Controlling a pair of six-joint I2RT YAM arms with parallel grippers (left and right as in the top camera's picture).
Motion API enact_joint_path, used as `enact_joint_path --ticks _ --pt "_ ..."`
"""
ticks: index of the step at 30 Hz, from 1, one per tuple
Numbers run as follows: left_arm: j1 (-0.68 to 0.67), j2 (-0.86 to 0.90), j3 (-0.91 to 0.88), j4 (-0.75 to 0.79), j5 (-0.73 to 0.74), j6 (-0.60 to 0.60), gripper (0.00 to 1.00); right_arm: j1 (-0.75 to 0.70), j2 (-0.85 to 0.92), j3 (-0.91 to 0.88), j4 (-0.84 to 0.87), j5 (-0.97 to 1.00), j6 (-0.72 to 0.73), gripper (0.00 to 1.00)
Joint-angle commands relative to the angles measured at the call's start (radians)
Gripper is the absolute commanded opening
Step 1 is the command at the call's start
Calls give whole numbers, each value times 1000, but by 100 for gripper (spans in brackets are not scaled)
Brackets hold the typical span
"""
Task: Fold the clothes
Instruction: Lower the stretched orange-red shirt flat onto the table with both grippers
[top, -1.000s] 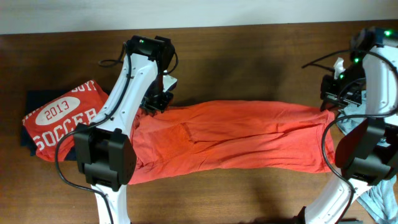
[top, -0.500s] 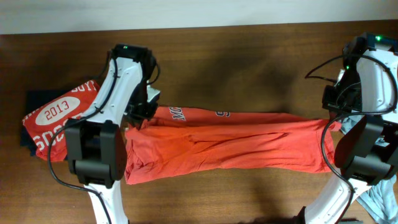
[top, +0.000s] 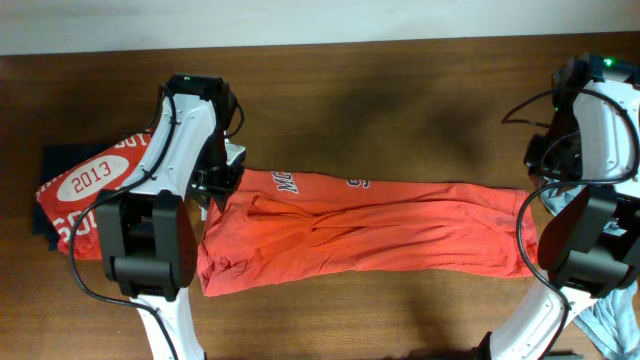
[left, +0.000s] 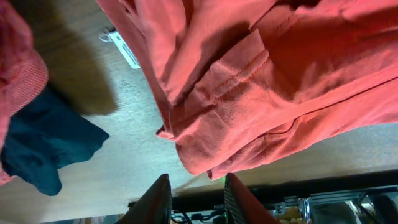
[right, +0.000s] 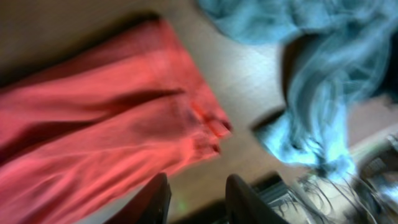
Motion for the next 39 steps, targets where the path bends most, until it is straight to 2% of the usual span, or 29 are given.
enact_joint_path --ticks 1,4,7,11,17,21,23,26,27,28,29,31,33,36,39 --pt "5 -13 112 -27 11 -2 22 2 -33 0 45 -246 -151 30" --pt "5 -26 217 -48 11 -2 18 2 -60 19 73 -347 -200 30" --pt "5 -71 306 -48 -2 -2 15 2 -129 52 74 -347 -201 30" --pt "5 -211 410 -21 -83 -47 15 3 -333 84 102 -351 -200 33" --pt "4 -492 414 109 -123 -74 17 4 -665 84 143 -386 -176 43" --pt "4 -640 357 177 -134 -74 22 4 -805 61 144 -383 -142 56" --pt "4 -692 272 216 -158 -74 24 4 -842 25 145 -381 -115 58" --pt "4 -757 36 328 -175 -75 27 4 -874 -106 152 -380 -69 58" --pt "4 -769 -47 377 -169 -78 30 4 -876 -162 162 -380 -65 59" --pt "4 -776 -130 433 -162 -82 37 4 -875 -224 179 -375 -57 61" --pt "4 -777 -211 494 -137 -82 53 4 -871 -279 200 -374 -53 66" --pt "4 -765 -357 613 -61 -82 77 3 -850 -414 269 -373 -33 71" --pt "4 -741 -467 717 31 -82 96 3 -816 -521 342 -373 -34 77" --pt "4 -679 -572 819 146 -82 98 2 -726 -640 431 -375 -34 77" --pt "4 -596 -592 837 176 -82 96 -17 -600 -669 467 -380 -42 77"
